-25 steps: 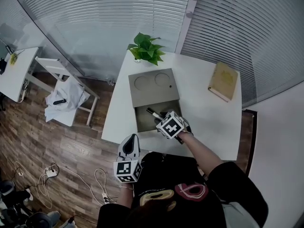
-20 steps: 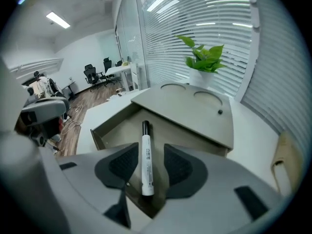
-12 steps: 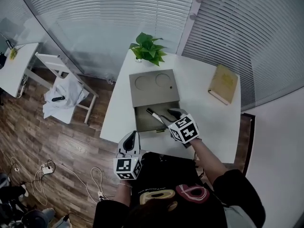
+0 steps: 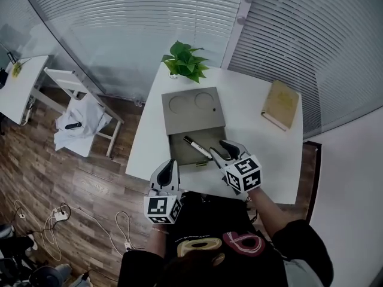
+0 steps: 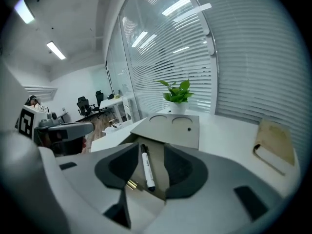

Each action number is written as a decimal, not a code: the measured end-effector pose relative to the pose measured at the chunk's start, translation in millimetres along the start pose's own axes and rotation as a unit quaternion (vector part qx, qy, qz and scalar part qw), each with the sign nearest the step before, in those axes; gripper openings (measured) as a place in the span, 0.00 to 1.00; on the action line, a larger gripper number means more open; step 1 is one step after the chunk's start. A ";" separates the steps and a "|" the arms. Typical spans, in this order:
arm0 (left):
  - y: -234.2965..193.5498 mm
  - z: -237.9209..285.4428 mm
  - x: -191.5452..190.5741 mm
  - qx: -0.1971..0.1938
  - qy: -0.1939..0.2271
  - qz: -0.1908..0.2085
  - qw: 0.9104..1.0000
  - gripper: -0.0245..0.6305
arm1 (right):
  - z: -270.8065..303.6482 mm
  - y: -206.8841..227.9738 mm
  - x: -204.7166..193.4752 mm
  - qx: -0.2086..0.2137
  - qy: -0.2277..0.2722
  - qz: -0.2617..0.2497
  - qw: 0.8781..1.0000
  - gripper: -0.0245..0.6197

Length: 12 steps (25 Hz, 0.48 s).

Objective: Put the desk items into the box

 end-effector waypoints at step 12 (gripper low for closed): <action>18.1 5.0 6.6 -0.016 0.010 0.016 1.000 0.07 | -46.2 18.3 -19.4 -0.113 0.068 0.020 0.991 0.18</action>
Point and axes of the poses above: the fingertips, and each gripper's own axes: z forward along the fingers, y to its right, x out of its top, the point moved 3 cm from there along -z, backward along the fingers, and after that the axes turned 1 degree about y, right-handed, at the moved point
